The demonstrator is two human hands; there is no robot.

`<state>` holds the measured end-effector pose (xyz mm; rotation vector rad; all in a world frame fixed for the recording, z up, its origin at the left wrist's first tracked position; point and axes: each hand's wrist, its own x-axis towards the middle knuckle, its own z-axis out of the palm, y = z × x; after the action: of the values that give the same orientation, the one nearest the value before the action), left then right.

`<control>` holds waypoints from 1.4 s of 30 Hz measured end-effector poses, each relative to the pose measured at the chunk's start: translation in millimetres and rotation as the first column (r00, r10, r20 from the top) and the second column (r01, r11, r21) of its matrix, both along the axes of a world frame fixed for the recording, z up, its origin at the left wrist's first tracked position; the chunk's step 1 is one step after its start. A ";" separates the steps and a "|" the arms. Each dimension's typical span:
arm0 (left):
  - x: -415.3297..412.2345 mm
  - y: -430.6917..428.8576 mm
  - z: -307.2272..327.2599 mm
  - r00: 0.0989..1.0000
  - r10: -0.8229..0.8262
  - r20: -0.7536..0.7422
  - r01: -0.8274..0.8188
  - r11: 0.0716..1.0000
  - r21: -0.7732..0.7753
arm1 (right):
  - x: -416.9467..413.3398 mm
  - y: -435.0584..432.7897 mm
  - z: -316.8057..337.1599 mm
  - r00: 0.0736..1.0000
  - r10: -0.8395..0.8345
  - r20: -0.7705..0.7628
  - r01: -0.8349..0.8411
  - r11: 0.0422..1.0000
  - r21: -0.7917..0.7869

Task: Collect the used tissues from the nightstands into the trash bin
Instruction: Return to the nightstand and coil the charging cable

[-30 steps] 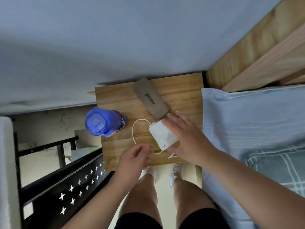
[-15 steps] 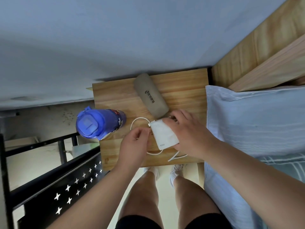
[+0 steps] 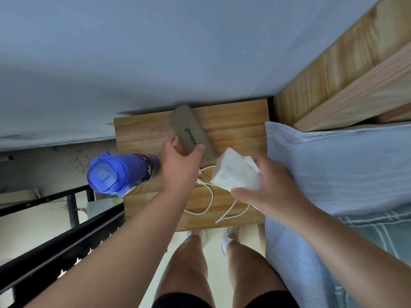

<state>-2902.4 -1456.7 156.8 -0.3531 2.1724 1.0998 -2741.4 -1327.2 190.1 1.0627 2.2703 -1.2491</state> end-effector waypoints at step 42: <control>14.3 51.6 -38.2 0.852 -0.516 -0.084 0.512 0.856 -0.064 | -36.8 4.6 -20.5 0.890 -0.305 -0.340 0.393 0.891 0.228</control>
<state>-2888.1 -1405.1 118.6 0.2697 2.1892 0.7783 -2778.1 -1322.6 169.7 1.5470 2.6357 -1.3071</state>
